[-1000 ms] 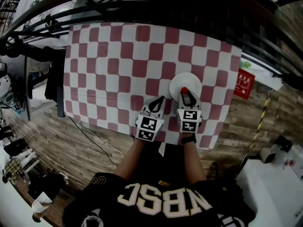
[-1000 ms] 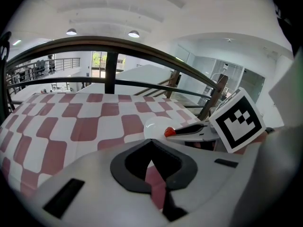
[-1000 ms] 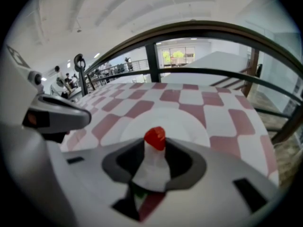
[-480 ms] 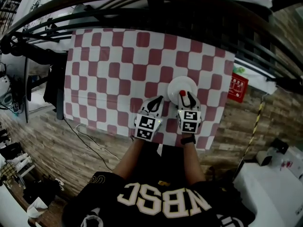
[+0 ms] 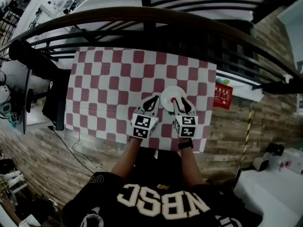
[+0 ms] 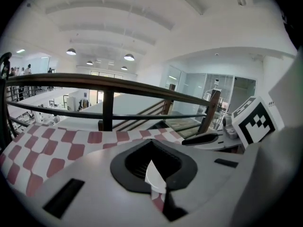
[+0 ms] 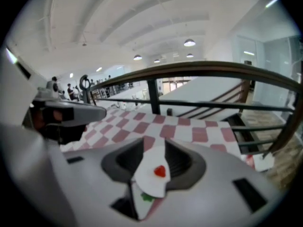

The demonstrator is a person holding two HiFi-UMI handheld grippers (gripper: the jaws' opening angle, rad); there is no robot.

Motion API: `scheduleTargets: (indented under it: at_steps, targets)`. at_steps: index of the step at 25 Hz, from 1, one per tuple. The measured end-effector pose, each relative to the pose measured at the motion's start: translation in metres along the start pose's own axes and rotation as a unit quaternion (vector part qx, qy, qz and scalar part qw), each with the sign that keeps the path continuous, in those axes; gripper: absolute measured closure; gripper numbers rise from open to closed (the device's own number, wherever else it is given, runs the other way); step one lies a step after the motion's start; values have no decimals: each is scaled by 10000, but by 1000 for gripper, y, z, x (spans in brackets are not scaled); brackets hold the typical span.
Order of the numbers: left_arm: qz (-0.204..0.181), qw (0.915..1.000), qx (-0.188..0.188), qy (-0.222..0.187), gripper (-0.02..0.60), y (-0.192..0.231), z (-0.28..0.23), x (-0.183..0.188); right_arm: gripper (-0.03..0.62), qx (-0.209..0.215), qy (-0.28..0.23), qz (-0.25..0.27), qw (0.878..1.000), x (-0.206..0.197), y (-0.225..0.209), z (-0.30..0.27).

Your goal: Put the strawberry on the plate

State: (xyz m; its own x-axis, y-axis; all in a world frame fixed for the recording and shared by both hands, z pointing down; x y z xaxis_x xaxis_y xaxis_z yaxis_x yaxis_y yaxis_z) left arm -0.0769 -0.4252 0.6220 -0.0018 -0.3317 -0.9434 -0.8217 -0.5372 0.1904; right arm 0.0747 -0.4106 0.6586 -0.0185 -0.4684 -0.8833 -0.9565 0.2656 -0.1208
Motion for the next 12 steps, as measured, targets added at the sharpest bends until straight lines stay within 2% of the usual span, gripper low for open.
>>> scheduleTargets:
  at_steps: [4, 12]
  targets:
    - [14, 9991, 32, -427, 572, 3, -1, 42, 455, 110, -525, 68, 9985, 47, 8, 14]
    - [-239, 9904, -250, -1335, 572, -18, 27, 137, 545, -1, -1670, 181, 9858, 140, 30, 71]
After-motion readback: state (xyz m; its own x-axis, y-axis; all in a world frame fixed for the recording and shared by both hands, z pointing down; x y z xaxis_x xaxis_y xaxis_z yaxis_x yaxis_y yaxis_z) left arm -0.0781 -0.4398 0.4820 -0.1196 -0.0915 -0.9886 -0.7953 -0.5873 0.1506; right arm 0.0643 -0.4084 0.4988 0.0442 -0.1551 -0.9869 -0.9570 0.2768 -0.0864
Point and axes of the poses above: the fingertips, and each gripper's own axes: z backward along the fingers, y to its left, x out of its top, the point moved 6 cm from there along z, backward along the fingers, and after that the axes turned 11 degrees about -y, right-handed, at the moved point
